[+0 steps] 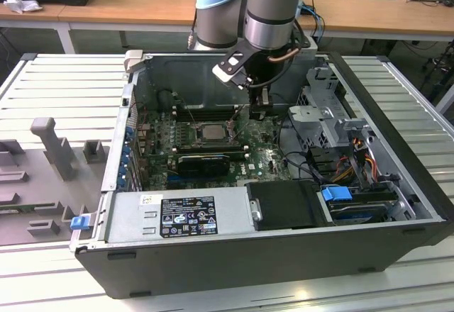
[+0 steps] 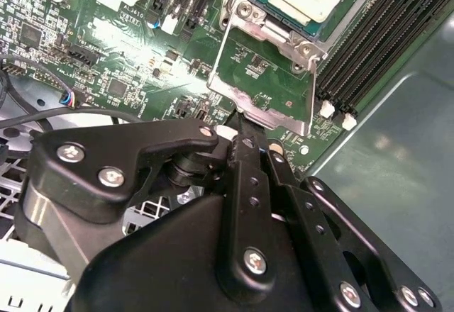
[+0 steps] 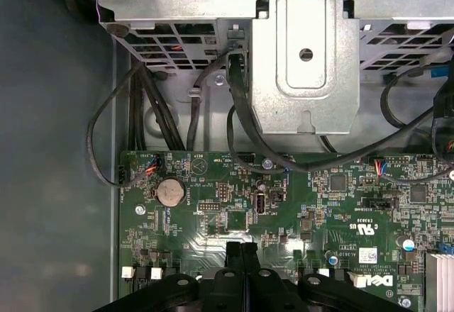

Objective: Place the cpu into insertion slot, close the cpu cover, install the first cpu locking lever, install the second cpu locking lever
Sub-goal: 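Close the cpu cover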

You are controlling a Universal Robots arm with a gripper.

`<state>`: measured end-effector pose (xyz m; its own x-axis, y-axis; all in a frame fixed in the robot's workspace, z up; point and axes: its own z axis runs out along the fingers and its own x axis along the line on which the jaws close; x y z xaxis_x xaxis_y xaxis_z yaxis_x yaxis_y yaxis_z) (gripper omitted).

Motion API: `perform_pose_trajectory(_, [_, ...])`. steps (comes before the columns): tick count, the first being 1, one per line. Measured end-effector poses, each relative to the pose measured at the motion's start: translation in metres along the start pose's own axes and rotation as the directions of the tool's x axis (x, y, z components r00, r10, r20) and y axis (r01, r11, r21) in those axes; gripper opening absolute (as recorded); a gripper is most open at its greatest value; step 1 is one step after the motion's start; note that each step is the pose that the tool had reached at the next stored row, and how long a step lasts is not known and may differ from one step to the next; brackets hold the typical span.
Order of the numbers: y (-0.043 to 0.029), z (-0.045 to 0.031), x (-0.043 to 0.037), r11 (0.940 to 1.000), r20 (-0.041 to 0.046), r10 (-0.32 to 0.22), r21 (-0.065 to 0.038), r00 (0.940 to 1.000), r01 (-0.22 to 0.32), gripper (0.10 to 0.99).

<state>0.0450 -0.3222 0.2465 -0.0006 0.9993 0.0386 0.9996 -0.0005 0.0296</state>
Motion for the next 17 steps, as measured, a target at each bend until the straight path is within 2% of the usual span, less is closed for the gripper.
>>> perform_pose_trajectory(17, [-0.0044, -0.0001, 0.0, 1.0, 0.0, 0.0, 0.0, 1.0, 0.0, 0.106])
